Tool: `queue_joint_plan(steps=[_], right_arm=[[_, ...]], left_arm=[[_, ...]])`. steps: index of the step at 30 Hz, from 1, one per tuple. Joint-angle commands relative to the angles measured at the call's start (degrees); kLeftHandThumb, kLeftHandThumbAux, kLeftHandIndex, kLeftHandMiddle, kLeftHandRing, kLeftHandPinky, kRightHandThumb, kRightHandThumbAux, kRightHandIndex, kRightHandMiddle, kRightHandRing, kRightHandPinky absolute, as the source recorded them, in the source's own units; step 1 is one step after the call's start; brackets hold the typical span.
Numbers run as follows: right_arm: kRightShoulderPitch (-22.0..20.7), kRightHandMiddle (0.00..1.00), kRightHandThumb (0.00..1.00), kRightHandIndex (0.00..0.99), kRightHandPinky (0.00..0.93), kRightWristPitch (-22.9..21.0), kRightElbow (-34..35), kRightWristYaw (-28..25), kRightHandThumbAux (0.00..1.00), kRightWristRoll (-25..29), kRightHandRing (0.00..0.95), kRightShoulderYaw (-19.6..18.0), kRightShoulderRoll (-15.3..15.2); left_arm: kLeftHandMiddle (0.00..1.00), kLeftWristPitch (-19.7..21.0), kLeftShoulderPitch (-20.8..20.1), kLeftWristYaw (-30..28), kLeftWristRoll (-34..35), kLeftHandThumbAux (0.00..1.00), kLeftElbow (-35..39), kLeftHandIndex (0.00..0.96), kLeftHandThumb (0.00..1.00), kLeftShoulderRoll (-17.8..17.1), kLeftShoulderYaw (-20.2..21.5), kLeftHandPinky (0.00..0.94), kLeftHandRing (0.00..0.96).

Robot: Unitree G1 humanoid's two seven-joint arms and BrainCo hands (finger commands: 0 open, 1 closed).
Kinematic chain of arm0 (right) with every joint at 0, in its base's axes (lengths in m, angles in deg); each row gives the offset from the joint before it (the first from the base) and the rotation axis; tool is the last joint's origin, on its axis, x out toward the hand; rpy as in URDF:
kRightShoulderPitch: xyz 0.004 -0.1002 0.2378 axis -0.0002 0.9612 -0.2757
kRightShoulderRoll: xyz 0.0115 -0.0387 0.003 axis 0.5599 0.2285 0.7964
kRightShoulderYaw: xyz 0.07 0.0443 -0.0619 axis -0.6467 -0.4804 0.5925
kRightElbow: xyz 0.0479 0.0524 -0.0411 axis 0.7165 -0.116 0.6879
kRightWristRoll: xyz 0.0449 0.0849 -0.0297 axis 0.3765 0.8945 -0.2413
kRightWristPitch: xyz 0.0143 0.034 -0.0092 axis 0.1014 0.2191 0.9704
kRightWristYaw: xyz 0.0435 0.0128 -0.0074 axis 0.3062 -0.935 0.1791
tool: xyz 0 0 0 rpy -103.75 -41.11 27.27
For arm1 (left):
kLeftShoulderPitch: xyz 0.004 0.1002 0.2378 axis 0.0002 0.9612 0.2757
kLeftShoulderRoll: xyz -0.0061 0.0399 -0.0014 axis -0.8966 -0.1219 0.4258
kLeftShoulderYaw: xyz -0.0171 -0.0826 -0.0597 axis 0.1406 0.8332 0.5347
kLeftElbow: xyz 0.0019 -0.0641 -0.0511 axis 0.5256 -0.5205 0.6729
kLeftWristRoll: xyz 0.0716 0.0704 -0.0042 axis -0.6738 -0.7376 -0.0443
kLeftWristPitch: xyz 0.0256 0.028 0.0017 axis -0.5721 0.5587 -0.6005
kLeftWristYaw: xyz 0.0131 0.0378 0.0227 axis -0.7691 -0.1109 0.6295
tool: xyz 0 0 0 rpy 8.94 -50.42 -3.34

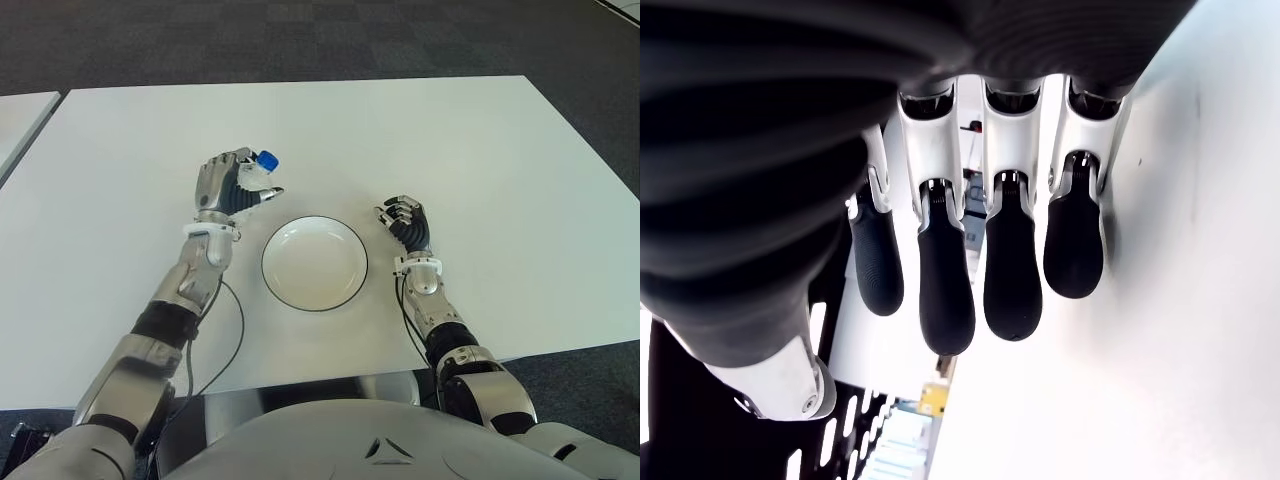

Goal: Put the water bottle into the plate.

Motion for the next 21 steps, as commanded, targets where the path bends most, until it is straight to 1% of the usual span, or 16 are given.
queue_joint_plan(steps=[1, 9, 13, 21], right_arm=[[0.47, 0.619, 0.706, 0.432, 0.640, -0.30, -1.46, -0.10, 0.728, -0.16, 0.626, 0.25, 0.10], [0.45, 0.619, 0.706, 0.432, 0.636, 0.48, -1.75, -0.16, 0.728, 0.04, 0.627, 0.15, 0.22], [0.34, 0.619, 0.706, 0.432, 0.635, 0.34, -1.93, -0.11, 0.728, 0.02, 0.628, 0.11, 0.14], [0.17, 0.621, 0.706, 0.432, 0.634, 0.48, -2.26, -0.12, 0.728, -0.01, 0.628, 0.11, 0.08]], left_arm=[[0.529, 0.67, 1.56, -2.23, -1.65, 0.671, 5.51, 0.393, 0.851, 0.27, -0.17, 0.825, 0.862], [0.532, -0.36, 4.15, -5.02, -4.43, 0.670, 12.31, 0.394, 0.850, 0.74, -1.90, 0.830, 0.868], [0.535, -0.40, 5.87, -7.64, -7.24, 0.670, 16.45, 0.395, 0.850, 0.61, -4.42, 0.834, 0.869], [0.536, -1.29, 8.99, -11.00, -9.81, 0.670, 21.27, 0.395, 0.850, 0.54, -6.52, 0.840, 0.870]])
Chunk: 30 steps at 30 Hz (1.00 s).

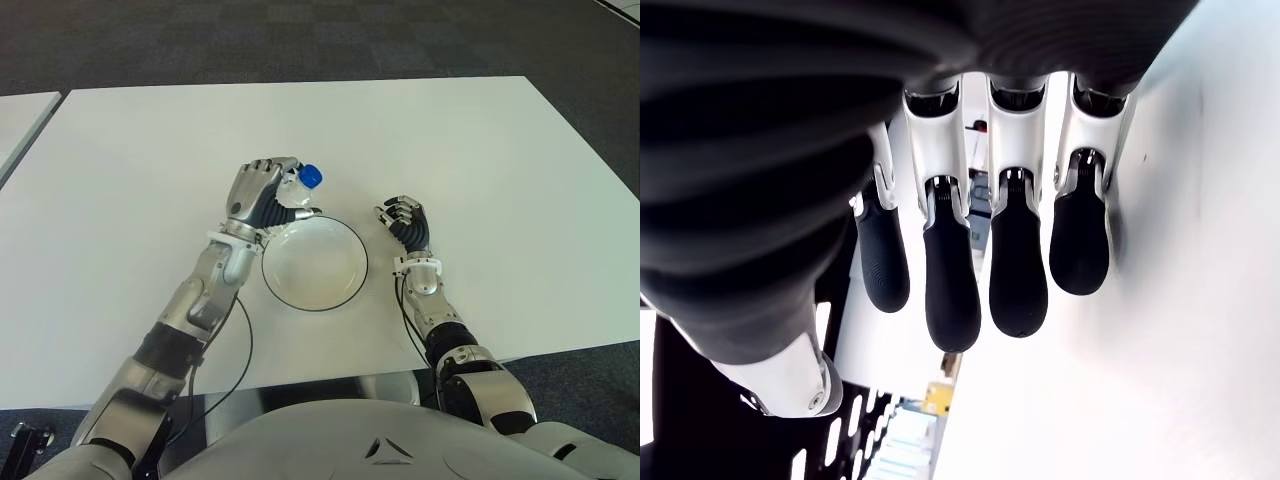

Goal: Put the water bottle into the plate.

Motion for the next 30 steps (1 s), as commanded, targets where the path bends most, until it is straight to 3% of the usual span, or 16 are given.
queue_joint_plan(steps=[1, 7, 14, 30], right_arm=[[0.49, 0.621, 0.706, 0.432, 0.634, -0.46, -1.36, -0.20, 0.728, 0.03, 0.628, 0.09, 0.05], [0.55, 0.621, 0.706, 0.432, 0.637, -0.25, -1.35, -0.33, 0.728, 0.13, 0.628, 0.08, 0.08], [0.74, 0.629, 0.706, 0.432, 0.649, -0.49, -0.97, -0.42, 0.729, 0.19, 0.637, 0.07, 0.13], [0.60, 0.634, 0.706, 0.432, 0.645, -1.27, -0.93, -0.14, 0.728, -0.34, 0.640, 0.29, -0.02]], left_arm=[[0.536, -0.78, 1.72, -2.48, -1.56, 0.670, 3.27, 0.395, 0.850, -0.15, -0.95, 0.839, 0.870], [0.535, -1.55, 2.21, -4.75, -3.48, 0.670, 4.15, 0.395, 0.850, -0.55, -2.06, 0.835, 0.865], [0.530, -3.59, 1.08, -2.58, -9.53, 0.670, -2.01, 0.395, 0.850, -0.46, -6.51, 0.817, 0.852], [0.530, -7.74, 2.08, -3.42, -11.58, 0.668, -7.16, 0.400, 0.853, -0.61, -11.19, 0.791, 0.826]])
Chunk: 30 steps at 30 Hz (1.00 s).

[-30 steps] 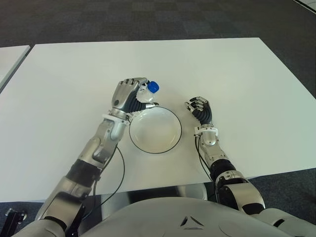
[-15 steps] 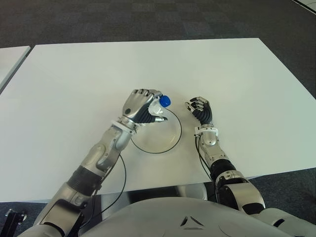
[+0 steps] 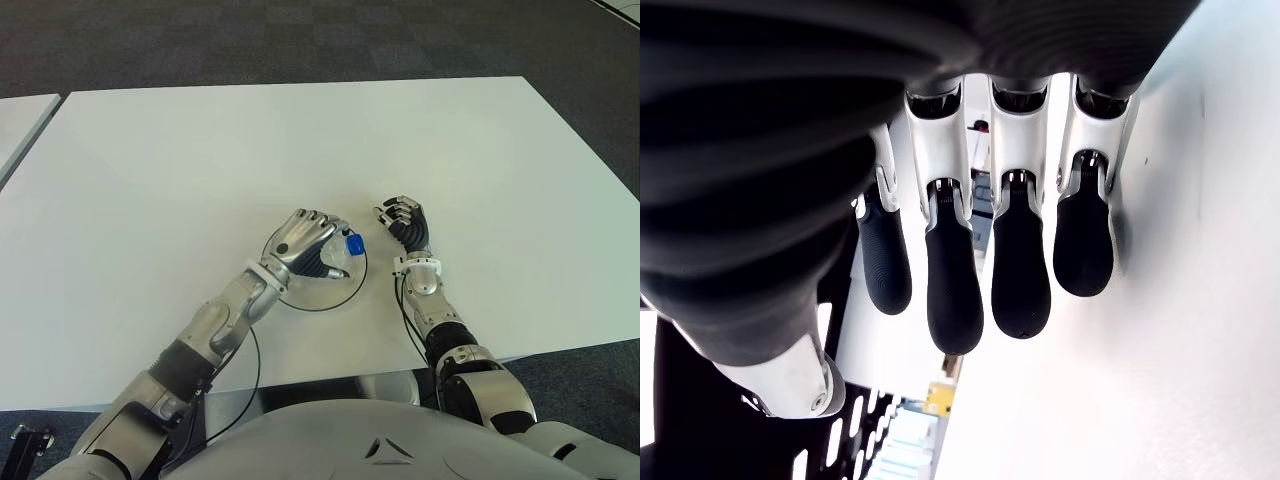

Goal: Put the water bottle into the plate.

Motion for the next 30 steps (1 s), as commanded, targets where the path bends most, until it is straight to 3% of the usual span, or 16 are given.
queue_joint_plan(steps=[1, 8, 21, 30], right_arm=[[0.61, 0.633, 0.706, 0.432, 0.644, -1.39, -0.83, -0.10, 0.728, -0.30, 0.639, 0.30, -0.06], [0.56, 0.628, 0.705, 0.432, 0.641, -1.28, -1.02, 0.08, 0.728, -0.21, 0.636, 0.19, 0.03], [0.64, 0.632, 0.706, 0.432, 0.641, -1.08, -1.09, 0.42, 0.727, 0.06, 0.639, -0.03, 0.35], [0.44, 0.630, 0.707, 0.433, 0.624, -1.01, -1.58, 0.26, 0.726, 0.35, 0.632, -0.13, 0.44]], left_arm=[[0.531, -0.80, 0.45, 0.10, -0.75, 0.668, -3.32, 0.401, 0.853, -0.22, -1.21, 0.789, 0.823], [0.532, -0.98, -1.22, 5.28, -4.36, 0.668, -10.06, 0.403, 0.854, 0.52, -3.44, 0.781, 0.813], [0.553, 0.80, -1.21, 13.37, -7.22, 0.666, -13.08, 0.407, 0.852, 1.04, -4.37, 0.760, 0.785], [0.577, 0.86, -0.10, 8.17, -1.94, 0.664, -10.46, 0.402, 0.846, 0.17, -2.44, 0.660, 0.701]])
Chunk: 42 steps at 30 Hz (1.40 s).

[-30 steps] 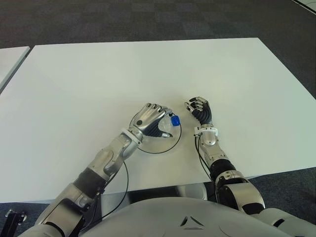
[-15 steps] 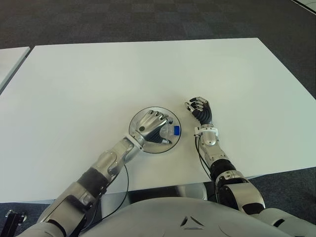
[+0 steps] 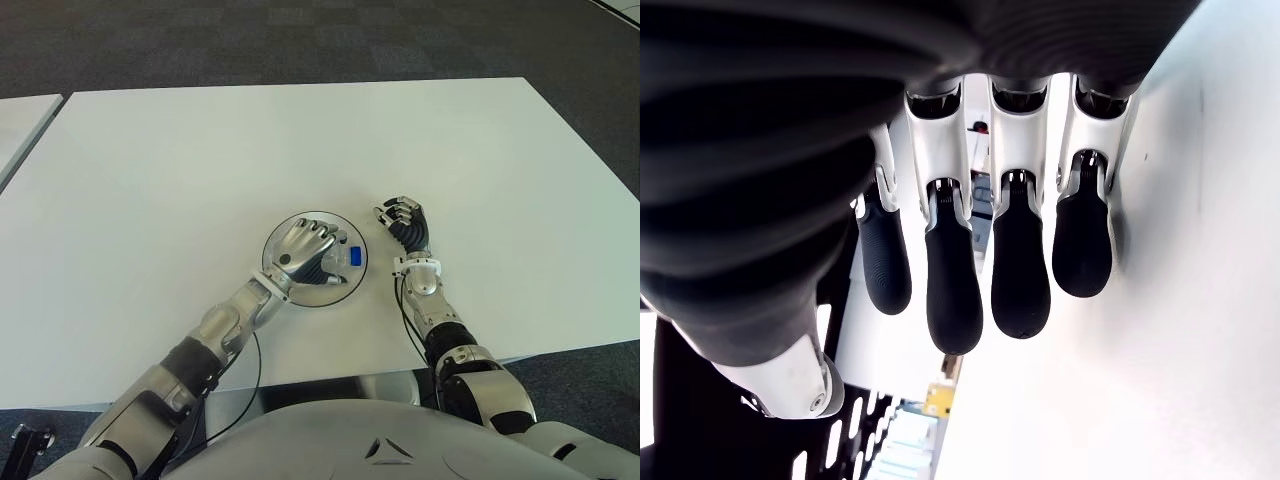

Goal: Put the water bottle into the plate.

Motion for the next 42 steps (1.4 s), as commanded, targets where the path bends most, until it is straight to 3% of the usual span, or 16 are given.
queue_joint_plan(steps=[1, 5, 7, 11, 16, 19, 29, 42], right_arm=[[0.44, 0.629, 0.707, 0.433, 0.622, -0.80, -1.37, -0.19, 0.726, 0.30, 0.631, -0.07, 0.30], [0.41, 0.624, 0.707, 0.433, 0.614, -0.64, -1.49, -0.25, 0.725, 0.35, 0.624, -0.08, 0.27], [0.41, 0.624, 0.707, 0.433, 0.625, -0.51, -1.53, -0.29, 0.726, 0.36, 0.626, -0.08, 0.25], [0.40, 0.625, 0.707, 0.433, 0.631, -0.42, -1.59, -0.28, 0.726, 0.38, 0.628, -0.09, 0.25], [0.35, 0.628, 0.707, 0.433, 0.633, -0.43, -1.66, -0.31, 0.726, 0.40, 0.632, -0.08, 0.26], [0.13, 0.627, 0.707, 0.433, 0.628, -0.32, -2.00, -0.35, 0.726, 0.46, 0.630, -0.11, 0.23], [0.22, 0.623, 0.706, 0.432, 0.634, -0.40, -1.78, -0.69, 0.727, 0.48, 0.628, 0.01, 0.14], [0.23, 0.625, 0.706, 0.432, 0.641, 0.40, -1.79, -0.71, 0.728, 0.25, 0.631, 0.17, -0.04]], left_arm=[[0.576, 0.78, 2.06, -4.45, 2.55, 0.664, 0.73, 0.401, 0.845, -0.92, 1.01, 0.654, 0.695], [0.544, 1.34, 2.22, -6.99, 3.26, 0.669, 1.36, 0.387, 0.838, -0.95, 1.44, 0.579, 0.608], [0.404, 1.80, 2.22, -8.92, 3.66, 0.608, 1.78, 0.283, 0.714, -1.07, 1.71, 0.440, 0.439], [0.319, 2.58, 2.47, -10.22, 3.74, 0.580, 2.36, 0.222, 0.644, -0.90, 2.08, 0.357, 0.336], [0.143, 3.34, 2.46, -11.18, 4.04, 0.634, 2.62, 0.096, 0.516, -0.88, 2.51, 0.154, 0.142], [0.084, 3.27, 1.99, -10.95, 3.90, 0.666, 2.20, 0.050, 0.456, -0.98, 2.63, 0.078, 0.079], [0.003, 4.43, 1.56, -3.47, -0.66, 0.671, 1.73, 0.001, 0.323, -1.07, 2.50, 0.003, 0.003], [0.000, 9.64, 1.88, -1.15, -5.58, 0.584, 3.42, 0.000, 0.247, -0.97, 1.81, 0.000, 0.000]])
